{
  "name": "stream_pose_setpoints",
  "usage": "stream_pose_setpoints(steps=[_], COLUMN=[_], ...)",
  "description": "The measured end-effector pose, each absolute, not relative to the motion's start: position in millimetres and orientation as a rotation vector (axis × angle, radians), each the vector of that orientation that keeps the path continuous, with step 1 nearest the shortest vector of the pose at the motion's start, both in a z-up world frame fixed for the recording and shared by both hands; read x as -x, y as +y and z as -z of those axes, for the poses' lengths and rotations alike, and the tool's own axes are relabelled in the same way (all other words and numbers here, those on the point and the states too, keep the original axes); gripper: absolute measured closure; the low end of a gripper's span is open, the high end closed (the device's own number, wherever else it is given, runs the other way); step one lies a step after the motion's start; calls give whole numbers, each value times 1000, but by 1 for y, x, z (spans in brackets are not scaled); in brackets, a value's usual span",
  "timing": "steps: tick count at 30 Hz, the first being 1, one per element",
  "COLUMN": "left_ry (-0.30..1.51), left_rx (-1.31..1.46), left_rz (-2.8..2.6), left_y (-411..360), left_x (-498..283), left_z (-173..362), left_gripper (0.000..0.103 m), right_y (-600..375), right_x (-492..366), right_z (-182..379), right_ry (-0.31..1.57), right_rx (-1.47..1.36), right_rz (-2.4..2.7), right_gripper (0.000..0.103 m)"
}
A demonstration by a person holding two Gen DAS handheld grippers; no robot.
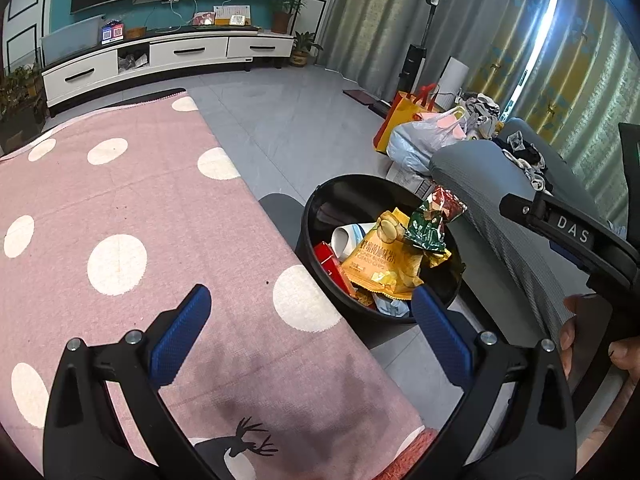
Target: Collect trash
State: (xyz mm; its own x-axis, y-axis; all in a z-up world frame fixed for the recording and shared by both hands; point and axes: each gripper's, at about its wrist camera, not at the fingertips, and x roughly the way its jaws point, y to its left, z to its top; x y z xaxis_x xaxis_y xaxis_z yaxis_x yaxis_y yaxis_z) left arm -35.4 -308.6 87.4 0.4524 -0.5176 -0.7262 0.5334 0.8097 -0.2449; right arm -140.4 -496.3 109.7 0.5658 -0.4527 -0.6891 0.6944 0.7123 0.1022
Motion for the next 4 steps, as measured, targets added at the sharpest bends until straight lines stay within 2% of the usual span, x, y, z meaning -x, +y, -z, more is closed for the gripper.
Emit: stream_pose_setpoints(steps=[4], left_ry=[883], left_rx=[-7], left_rz=[647], left_y=[-305], left_x=[36], left_z=[-91], left_gripper=[3], right_y=[-495], right_x=[140], right_z=[-110], right_ry=[685], right_rx=[-383], right_rz=[697], right_gripper=[3])
